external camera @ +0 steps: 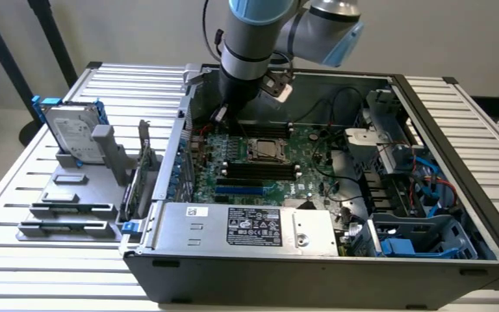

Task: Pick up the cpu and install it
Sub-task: 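Install the first cpu locking lever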

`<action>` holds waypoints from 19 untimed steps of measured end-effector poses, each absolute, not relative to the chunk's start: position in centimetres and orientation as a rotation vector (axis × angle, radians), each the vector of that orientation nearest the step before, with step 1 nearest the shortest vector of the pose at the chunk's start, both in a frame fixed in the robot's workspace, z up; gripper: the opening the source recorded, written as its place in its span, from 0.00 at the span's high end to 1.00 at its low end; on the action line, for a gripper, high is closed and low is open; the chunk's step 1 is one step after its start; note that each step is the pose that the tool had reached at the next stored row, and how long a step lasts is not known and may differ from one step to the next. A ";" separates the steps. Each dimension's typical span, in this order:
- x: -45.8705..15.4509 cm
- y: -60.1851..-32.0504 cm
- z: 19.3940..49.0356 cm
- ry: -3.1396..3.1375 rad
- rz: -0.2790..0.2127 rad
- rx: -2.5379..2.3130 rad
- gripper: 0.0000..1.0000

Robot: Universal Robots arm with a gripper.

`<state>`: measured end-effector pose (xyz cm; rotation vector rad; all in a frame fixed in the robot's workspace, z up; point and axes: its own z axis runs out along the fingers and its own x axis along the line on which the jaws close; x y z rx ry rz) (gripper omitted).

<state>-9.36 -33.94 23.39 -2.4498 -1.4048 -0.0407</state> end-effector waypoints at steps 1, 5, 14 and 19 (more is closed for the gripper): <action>-9.4 -33.9 23.4 -1.391 -0.044 -2.457 0.86; -9.5 -33.9 24.0 -1.348 -0.061 -2.466 0.86; -10.1 -34.0 24.6 -1.287 -0.091 -2.467 0.86; -10.1 -34.2 24.6 -1.270 -0.106 -2.458 0.86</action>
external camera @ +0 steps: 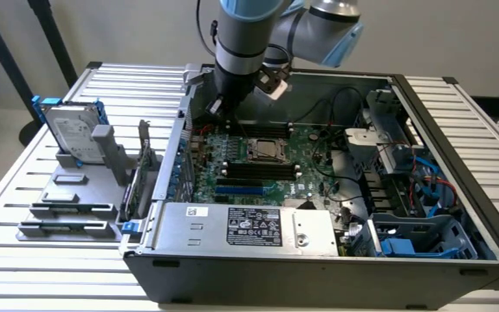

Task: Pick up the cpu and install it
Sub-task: 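Install the first cpu locking lever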

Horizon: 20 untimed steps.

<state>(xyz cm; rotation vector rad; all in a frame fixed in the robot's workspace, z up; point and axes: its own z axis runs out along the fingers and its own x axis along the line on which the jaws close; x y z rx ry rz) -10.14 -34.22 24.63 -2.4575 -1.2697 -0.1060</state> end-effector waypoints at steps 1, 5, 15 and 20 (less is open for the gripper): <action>-10.1 -34.3 24.6 -1.268 -0.109 -2.456 0.86; -10.0 -34.5 24.6 -1.267 -0.124 -2.458 0.86; -8.8 -34.5 24.6 -1.297 -0.236 -2.475 0.86; -7.7 -34.5 24.5 -1.310 -0.281 -2.480 0.86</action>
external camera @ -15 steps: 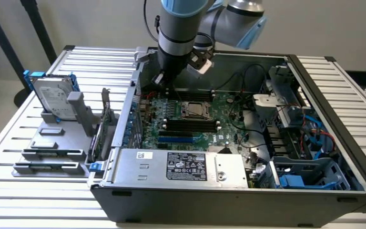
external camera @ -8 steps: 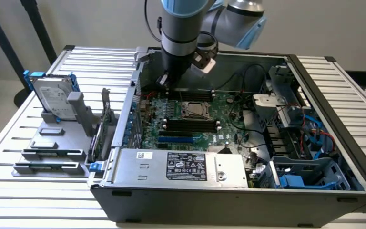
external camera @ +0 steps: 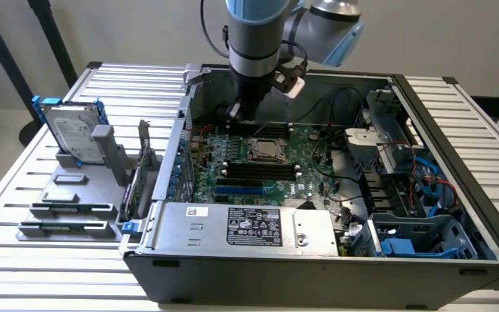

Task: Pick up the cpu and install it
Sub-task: 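Install the first cpu locking lever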

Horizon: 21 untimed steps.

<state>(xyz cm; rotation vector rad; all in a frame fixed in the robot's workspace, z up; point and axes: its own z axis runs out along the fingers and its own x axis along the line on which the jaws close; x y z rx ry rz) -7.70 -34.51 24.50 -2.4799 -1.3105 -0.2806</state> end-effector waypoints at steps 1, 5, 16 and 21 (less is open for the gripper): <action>-7.5 -34.5 24.4 -1.311 -0.282 -2.480 0.86; -7.1 -34.5 23.7 -1.311 -0.283 -2.480 0.86; -7.1 -34.1 21.7 -1.310 -0.281 -2.488 0.86; -7.1 -33.9 21.1 -1.311 -0.275 -2.497 0.86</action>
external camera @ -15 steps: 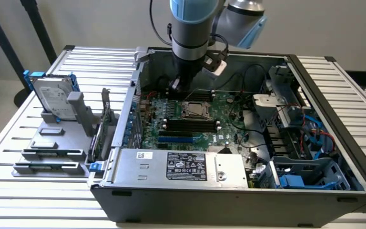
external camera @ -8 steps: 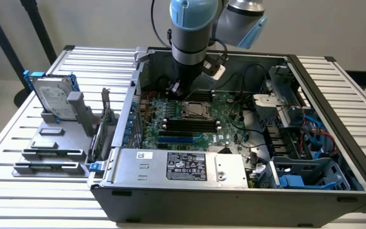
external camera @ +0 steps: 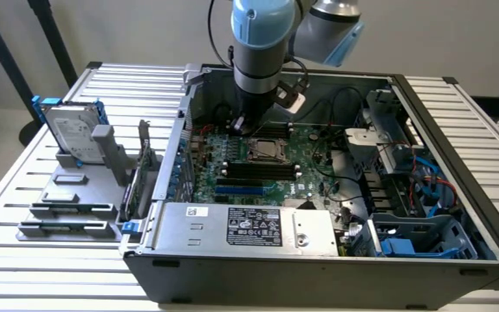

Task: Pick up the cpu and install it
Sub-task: 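Install the first cpu locking lever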

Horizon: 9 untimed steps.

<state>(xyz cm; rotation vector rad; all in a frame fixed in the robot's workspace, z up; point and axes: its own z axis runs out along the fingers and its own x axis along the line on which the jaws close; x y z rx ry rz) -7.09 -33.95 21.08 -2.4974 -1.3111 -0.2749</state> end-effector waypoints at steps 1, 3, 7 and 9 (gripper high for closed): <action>-7.1 -33.9 21.0 -1.311 -0.273 -2.500 0.86; -7.1 -33.9 20.8 -1.309 -0.270 -2.504 0.86; -7.2 -33.8 20.4 -1.306 -0.265 -2.511 0.86; -7.2 -33.8 20.2 -1.305 -0.261 -2.515 0.86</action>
